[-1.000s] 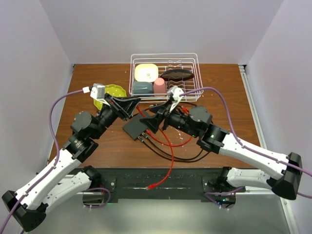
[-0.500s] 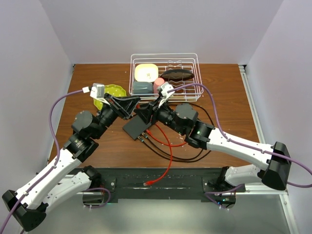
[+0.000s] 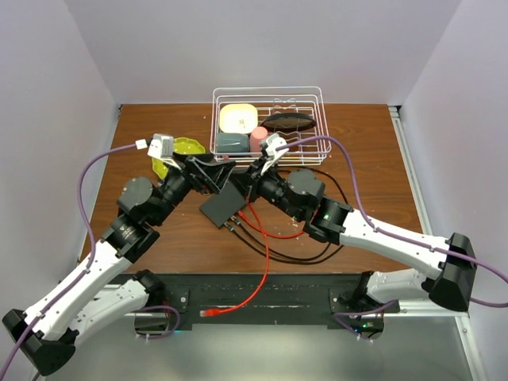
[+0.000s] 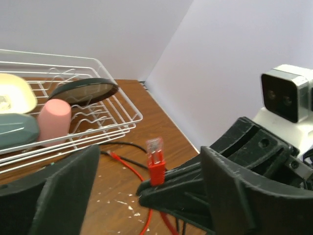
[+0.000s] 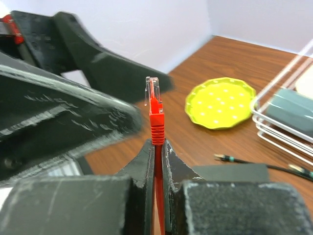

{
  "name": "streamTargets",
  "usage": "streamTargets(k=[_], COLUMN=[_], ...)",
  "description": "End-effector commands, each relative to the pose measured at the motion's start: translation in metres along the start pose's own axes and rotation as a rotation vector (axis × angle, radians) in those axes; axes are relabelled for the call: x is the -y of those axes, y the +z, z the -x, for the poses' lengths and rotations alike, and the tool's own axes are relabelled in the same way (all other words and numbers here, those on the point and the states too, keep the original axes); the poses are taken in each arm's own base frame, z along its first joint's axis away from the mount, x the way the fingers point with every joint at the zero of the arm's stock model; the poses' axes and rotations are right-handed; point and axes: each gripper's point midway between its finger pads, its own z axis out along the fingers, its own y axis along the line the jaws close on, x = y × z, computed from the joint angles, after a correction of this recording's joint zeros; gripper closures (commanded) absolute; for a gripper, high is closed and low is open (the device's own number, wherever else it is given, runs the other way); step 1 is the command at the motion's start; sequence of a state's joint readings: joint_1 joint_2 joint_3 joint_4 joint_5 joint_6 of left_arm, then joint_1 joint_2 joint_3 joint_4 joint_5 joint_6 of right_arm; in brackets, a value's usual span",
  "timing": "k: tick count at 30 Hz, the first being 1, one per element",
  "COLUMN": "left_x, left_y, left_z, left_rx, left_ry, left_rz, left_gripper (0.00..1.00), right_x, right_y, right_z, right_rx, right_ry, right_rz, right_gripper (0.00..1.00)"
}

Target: Insert the plug into the switch port

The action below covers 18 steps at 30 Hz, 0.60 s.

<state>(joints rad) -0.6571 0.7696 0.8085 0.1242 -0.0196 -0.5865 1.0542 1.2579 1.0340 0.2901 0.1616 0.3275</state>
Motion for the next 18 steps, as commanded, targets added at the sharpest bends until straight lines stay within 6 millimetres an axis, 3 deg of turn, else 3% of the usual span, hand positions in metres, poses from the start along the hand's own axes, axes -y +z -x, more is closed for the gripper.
streamTargets(k=[1,5,7,8,9,12,14,15,18], left_x=[-0.008,-0.018,-0.012,0.001,0.005,0.021,0.03,0.029,0.039], left_y=[-0.015,-0.025,-0.021,-0.019,-0.016,-0.009,-0.007,-0.007,-0.012], left_z=[0.039,0.042,0.038,0.032,0.029,0.006,0.005,0.006,0.004], left_rx=[0.087,0.088,0.057,0.015,-0.007,-0.09,-0.069,-0.064,-0.06], left_ry=[0.083,0.159,0.195,0.232,0.245,0.258,0.252,0.254,0.239], left_rz=[0.103,0.146,0.105,0.027,0.001,-0.131,-0.197,-0.208,-0.318], left_gripper=[0.02,0.0,0.0,0.0,0.0,0.0,0.0,0.0,0.0], right_x=[0.016,0.031,0.044,0.036,0.051,0.047,0.045,0.031,0.009], right_y=[-0.022,-0.034,-0.037,-0.037,-0.039,-0.045,-0.047,-0.055,-0.071], right_z=[0.025,0.009,0.001,-0.006,-0.013,-0.028,-0.029,-0.041,-0.042], right_rx=[0.027,-0.047,-0.083,-0.12,-0.142,-0.195,-0.2,-0.246,-0.252], right_ry=[-0.004,-0.019,-0.013,0.007,0.02,0.038,0.026,0.037,0.034], right_rz=[-0.097,-0.134,-0.136,-0.059,-0.065,0.101,0.198,0.315,0.531], right_gripper=[1.0,1.0,1.0,1.0,1.0,1.0,1.0,1.0,1.0])
